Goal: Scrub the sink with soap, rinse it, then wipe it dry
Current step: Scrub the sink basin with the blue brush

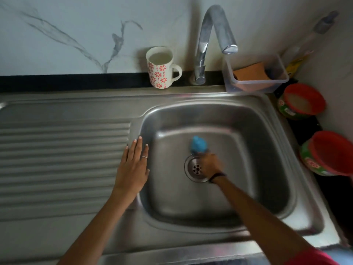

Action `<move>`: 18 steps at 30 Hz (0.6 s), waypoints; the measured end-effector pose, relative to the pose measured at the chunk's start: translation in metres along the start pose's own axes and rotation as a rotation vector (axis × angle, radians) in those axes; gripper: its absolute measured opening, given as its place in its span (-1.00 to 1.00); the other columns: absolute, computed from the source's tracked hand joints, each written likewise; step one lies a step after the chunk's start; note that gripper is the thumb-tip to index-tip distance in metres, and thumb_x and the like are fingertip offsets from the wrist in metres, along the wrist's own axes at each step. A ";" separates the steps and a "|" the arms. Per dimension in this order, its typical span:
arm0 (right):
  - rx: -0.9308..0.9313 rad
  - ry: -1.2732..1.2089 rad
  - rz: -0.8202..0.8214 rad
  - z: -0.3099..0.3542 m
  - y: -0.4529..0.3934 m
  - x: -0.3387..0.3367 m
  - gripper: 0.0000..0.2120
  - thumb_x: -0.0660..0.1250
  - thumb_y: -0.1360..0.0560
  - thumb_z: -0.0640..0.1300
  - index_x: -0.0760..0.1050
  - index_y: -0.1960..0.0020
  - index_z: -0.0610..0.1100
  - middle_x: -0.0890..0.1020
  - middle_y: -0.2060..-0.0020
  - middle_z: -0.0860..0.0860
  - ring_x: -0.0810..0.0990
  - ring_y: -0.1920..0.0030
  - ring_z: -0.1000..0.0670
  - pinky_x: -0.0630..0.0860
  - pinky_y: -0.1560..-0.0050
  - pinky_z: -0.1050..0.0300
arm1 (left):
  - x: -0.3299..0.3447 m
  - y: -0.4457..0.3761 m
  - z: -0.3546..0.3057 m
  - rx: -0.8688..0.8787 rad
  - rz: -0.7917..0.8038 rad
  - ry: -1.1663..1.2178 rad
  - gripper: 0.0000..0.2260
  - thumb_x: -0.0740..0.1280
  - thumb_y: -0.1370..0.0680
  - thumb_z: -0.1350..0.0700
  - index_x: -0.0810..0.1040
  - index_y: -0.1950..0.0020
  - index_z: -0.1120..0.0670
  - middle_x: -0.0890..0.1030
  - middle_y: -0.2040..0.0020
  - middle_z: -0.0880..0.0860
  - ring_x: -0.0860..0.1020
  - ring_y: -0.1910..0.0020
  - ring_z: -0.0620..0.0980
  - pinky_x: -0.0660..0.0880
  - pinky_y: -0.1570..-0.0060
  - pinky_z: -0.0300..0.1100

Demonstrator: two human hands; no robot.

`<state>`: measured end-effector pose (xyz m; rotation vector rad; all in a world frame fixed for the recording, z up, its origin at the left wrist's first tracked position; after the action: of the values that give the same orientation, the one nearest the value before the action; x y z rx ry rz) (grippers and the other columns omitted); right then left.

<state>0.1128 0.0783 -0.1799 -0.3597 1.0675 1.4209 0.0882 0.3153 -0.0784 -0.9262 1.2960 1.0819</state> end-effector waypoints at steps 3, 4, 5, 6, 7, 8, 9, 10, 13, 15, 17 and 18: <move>0.303 0.029 -0.138 -0.049 -0.017 -0.039 -0.65 0.04 -0.61 -0.16 0.38 -0.31 -0.29 0.48 -0.24 -0.25 0.46 -0.24 -0.22 0.39 -0.23 -0.04 | 0.002 0.002 0.003 0.002 -0.029 -0.010 -0.20 0.63 -0.09 0.10 0.49 -0.26 0.30 0.40 -0.35 0.29 0.43 -0.30 0.24 0.29 -0.27 0.14; 0.337 0.056 -0.170 -0.045 -0.018 -0.040 -0.64 0.03 -0.60 -0.18 0.37 -0.31 -0.30 0.46 -0.25 -0.25 0.45 -0.24 -0.22 0.39 -0.22 -0.05 | 0.002 0.003 0.004 0.003 -0.039 -0.011 -0.20 0.63 -0.09 0.09 0.48 -0.26 0.30 0.40 -0.35 0.29 0.43 -0.31 0.23 0.29 -0.27 0.14; 0.341 0.023 -0.170 -0.031 -0.017 -0.029 -0.64 0.03 -0.60 -0.19 0.36 -0.32 -0.30 0.46 -0.25 -0.26 0.45 -0.24 -0.22 0.40 -0.22 -0.05 | 0.002 0.003 0.003 0.008 -0.052 -0.012 -0.20 0.63 -0.08 0.08 0.49 -0.26 0.30 0.40 -0.35 0.29 0.43 -0.31 0.23 0.29 -0.27 0.15; 0.282 0.027 -0.124 -0.008 -0.015 -0.012 -0.64 0.03 -0.60 -0.19 0.34 -0.33 -0.30 0.45 -0.26 -0.27 0.45 -0.25 -0.24 0.40 -0.22 -0.05 | 0.003 0.003 0.003 0.008 -0.063 -0.015 -0.19 0.63 -0.08 0.07 0.49 -0.26 0.29 0.41 -0.35 0.28 0.43 -0.31 0.23 0.28 -0.27 0.15; 0.181 0.054 -0.042 0.020 -0.012 0.013 -0.64 0.02 -0.61 -0.19 0.33 -0.34 -0.31 0.45 -0.27 -0.29 0.45 -0.25 -0.25 0.39 -0.22 -0.06 | 0.003 0.003 0.003 0.006 -0.071 -0.019 -0.19 0.63 -0.08 0.07 0.49 -0.27 0.29 0.41 -0.35 0.28 0.43 -0.31 0.22 0.28 -0.28 0.14; 0.090 0.067 0.019 0.049 -0.006 0.035 -0.64 0.01 -0.63 -0.17 0.32 -0.33 -0.31 0.45 -0.26 -0.32 0.46 -0.24 -0.27 0.39 -0.20 -0.07 | 0.004 0.003 0.003 0.002 -0.071 -0.018 -0.18 0.63 -0.07 0.07 0.49 -0.27 0.28 0.40 -0.35 0.28 0.43 -0.31 0.22 0.28 -0.30 0.13; 0.023 0.042 0.090 0.071 0.001 0.053 -0.62 0.00 -0.64 -0.10 0.35 -0.30 -0.32 0.49 -0.22 -0.33 0.48 -0.22 -0.28 0.40 -0.17 -0.07 | 0.005 0.003 0.003 0.000 -0.075 -0.015 -0.18 0.62 -0.08 0.07 0.48 -0.28 0.28 0.40 -0.36 0.28 0.42 -0.32 0.22 0.26 -0.33 0.11; -0.015 0.010 0.151 0.086 0.006 0.063 -0.60 0.01 -0.64 -0.04 0.39 -0.26 -0.31 0.52 -0.17 -0.34 0.49 -0.19 -0.30 0.42 -0.12 -0.06 | 0.005 0.004 0.003 -0.001 -0.081 -0.014 -0.18 0.62 -0.08 0.09 0.48 -0.28 0.27 0.39 -0.36 0.27 0.41 -0.32 0.21 0.24 -0.35 0.10; -0.077 -0.044 0.179 0.084 0.006 0.061 -0.58 0.06 -0.62 0.03 0.42 -0.25 -0.27 0.56 -0.13 -0.31 0.52 -0.15 -0.29 0.44 -0.11 -0.07 | 0.006 0.003 0.005 -0.007 -0.102 -0.017 -0.19 0.61 -0.08 0.13 0.47 -0.29 0.27 0.39 -0.37 0.26 0.41 -0.33 0.21 0.19 -0.38 0.07; 0.022 -0.129 0.086 0.042 -0.005 0.036 -0.63 0.12 -0.61 -0.02 0.43 -0.29 -0.23 0.56 -0.17 -0.27 0.52 -0.19 -0.25 0.45 -0.18 -0.06 | 0.006 0.004 0.006 -0.005 -0.109 -0.009 -0.19 0.60 -0.09 0.15 0.46 -0.30 0.26 0.37 -0.38 0.26 0.39 -0.34 0.21 0.15 -0.40 0.07; 0.204 -0.242 -0.055 -0.010 -0.015 0.000 -0.67 0.15 -0.60 -0.10 0.44 -0.27 -0.25 0.54 -0.20 -0.26 0.51 -0.22 -0.24 0.42 -0.20 -0.03 | 0.008 0.004 0.006 -0.012 -0.088 -0.024 -0.19 0.59 -0.12 0.14 0.43 -0.34 0.24 0.34 -0.40 0.25 0.35 -0.38 0.19 0.14 -0.38 0.06; 0.282 -0.310 -0.123 -0.029 -0.017 -0.016 -0.67 0.15 -0.60 -0.12 0.44 -0.27 -0.27 0.53 -0.21 -0.28 0.49 -0.23 -0.26 0.40 -0.19 -0.04 | 0.008 0.004 0.006 -0.017 -0.077 -0.027 -0.18 0.58 -0.14 0.14 0.40 -0.36 0.23 0.32 -0.42 0.24 0.33 -0.39 0.18 0.11 -0.36 0.06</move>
<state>0.1202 0.0430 -0.1887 0.0005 0.9553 1.1527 0.0852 0.3230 -0.0859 -0.9632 1.2206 1.0432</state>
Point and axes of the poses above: each hand's wrist, its own y-axis away from the middle knuckle, its own x-axis out of the palm, z = x × y, the point moved 6 cm from there along -y, towards the middle knuckle
